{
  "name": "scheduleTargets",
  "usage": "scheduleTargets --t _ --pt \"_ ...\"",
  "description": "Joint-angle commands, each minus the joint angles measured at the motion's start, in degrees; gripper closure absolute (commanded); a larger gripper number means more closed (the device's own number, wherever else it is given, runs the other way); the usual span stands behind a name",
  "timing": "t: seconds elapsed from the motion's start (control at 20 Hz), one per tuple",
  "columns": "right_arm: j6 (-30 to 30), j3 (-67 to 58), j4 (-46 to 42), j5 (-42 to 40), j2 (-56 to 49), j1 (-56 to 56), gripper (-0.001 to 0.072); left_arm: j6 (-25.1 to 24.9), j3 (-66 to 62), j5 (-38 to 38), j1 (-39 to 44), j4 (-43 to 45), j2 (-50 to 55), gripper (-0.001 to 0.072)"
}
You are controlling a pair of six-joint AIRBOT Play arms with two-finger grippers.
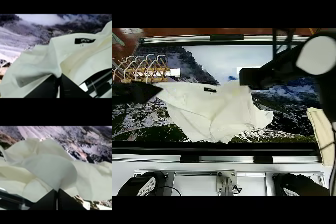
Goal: Fold the shirts.
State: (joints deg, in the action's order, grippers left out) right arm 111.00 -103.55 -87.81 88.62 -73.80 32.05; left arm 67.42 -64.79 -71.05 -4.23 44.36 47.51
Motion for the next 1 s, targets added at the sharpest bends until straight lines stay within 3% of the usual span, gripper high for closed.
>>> scheduleTargets --t 0.0,0.3,0.55,0.6,0.7,0.75,0.95 --pt "-0.9 2.14 0.74 -0.09 -6.38 2.73 0.0639 0.76 11.72 1.68 -0.02 1.11 -0.26 0.0643" --pt "-2.21 2.12 4.94 -3.5 -11.06 4.17 0.0639 -1.05 19.43 -0.9 -0.15 2.38 -0.39 0.0643" --pt "-2.19 2.05 5.03 -3.52 -9.81 4.13 0.0639 -2.16 19.45 -1.7 -4.04 10.62 -0.37 0.0639" --pt "-2.19 2.08 5.01 -3.61 -9.75 4.13 0.0639 -2.16 19.45 -1.64 -4.72 10.43 -0.37 0.0601" --pt "-2.21 2.08 4.98 -3.78 -9.77 4.13 0.0639 -2.19 19.43 -1.68 -4.72 10.21 -0.37 0.0394" --pt "-2.23 2.08 5.01 -3.76 -9.77 4.13 0.0639 -2.19 19.41 -1.66 -4.74 10.25 -0.37 0.0356" --pt "-2.27 2.08 4.98 -3.8 -9.77 4.13 0.0639 -2.23 14.51 -1.42 -4.85 10.62 -0.37 0.0355"
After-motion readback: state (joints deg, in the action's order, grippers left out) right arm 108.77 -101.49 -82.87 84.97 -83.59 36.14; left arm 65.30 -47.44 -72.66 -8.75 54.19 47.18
